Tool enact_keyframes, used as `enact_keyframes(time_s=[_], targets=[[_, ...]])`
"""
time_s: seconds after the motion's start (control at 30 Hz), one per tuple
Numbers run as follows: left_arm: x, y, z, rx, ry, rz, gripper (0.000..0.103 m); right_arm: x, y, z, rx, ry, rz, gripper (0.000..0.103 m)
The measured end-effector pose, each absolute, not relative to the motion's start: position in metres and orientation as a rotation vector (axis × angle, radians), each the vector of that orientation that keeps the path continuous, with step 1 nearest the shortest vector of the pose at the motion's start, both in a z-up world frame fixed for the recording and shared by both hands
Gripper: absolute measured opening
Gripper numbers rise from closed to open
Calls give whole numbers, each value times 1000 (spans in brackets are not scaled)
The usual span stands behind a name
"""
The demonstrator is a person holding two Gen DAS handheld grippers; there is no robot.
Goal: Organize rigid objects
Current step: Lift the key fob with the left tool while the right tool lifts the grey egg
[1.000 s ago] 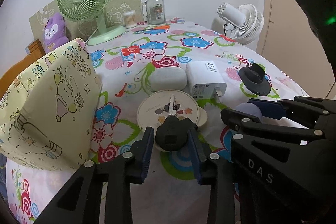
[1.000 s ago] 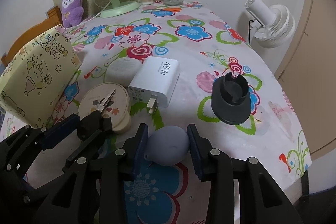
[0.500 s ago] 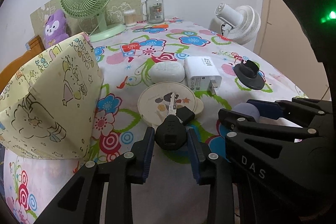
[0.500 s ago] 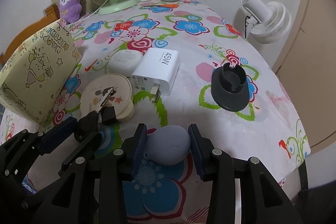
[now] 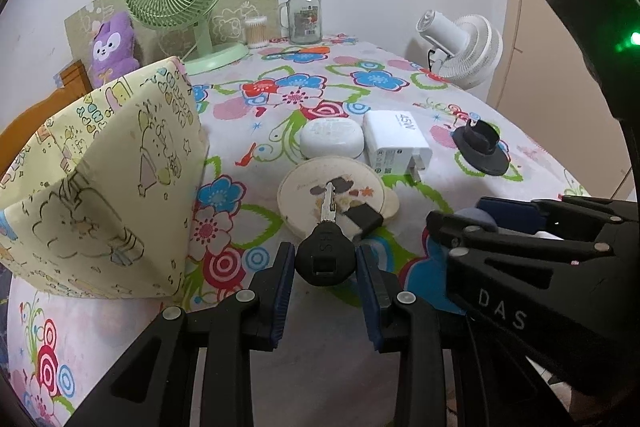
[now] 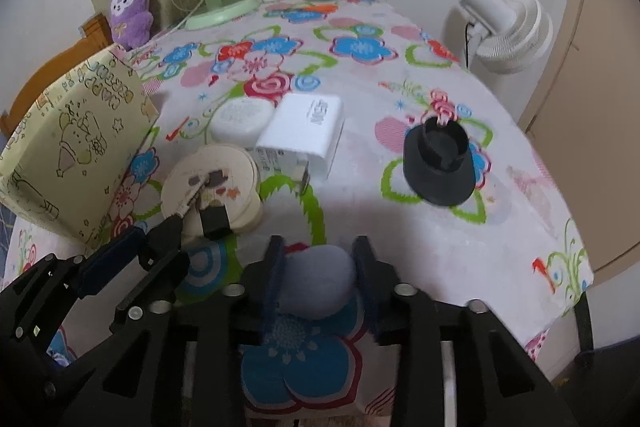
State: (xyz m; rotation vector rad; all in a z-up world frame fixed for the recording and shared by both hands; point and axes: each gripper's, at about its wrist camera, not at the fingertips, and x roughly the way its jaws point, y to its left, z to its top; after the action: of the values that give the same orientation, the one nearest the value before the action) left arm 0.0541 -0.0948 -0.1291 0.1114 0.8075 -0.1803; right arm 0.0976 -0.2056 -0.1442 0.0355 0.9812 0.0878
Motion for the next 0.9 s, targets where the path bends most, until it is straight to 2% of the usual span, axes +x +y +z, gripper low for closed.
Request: enact_keyframes(time_s=[0.1,0.23,0.33,0.43,0.9], targets=[[51,-93,-131,118,814,-176,31,93,-203,-146,17,987,86,60],[46,-93,-135,127,818,-181,31,89,-199,-147,-22,1002,63,62],[45,-93,-137,125,822,-183,31,85,-197,-149,-48,1002,46,61],[44,-93,-137,119,819,-184,31,83,-194,-148,-41,993,47,48],[48,-90,-119,109,779,-175,31,85,-191,-130,-23,947,50,47]])
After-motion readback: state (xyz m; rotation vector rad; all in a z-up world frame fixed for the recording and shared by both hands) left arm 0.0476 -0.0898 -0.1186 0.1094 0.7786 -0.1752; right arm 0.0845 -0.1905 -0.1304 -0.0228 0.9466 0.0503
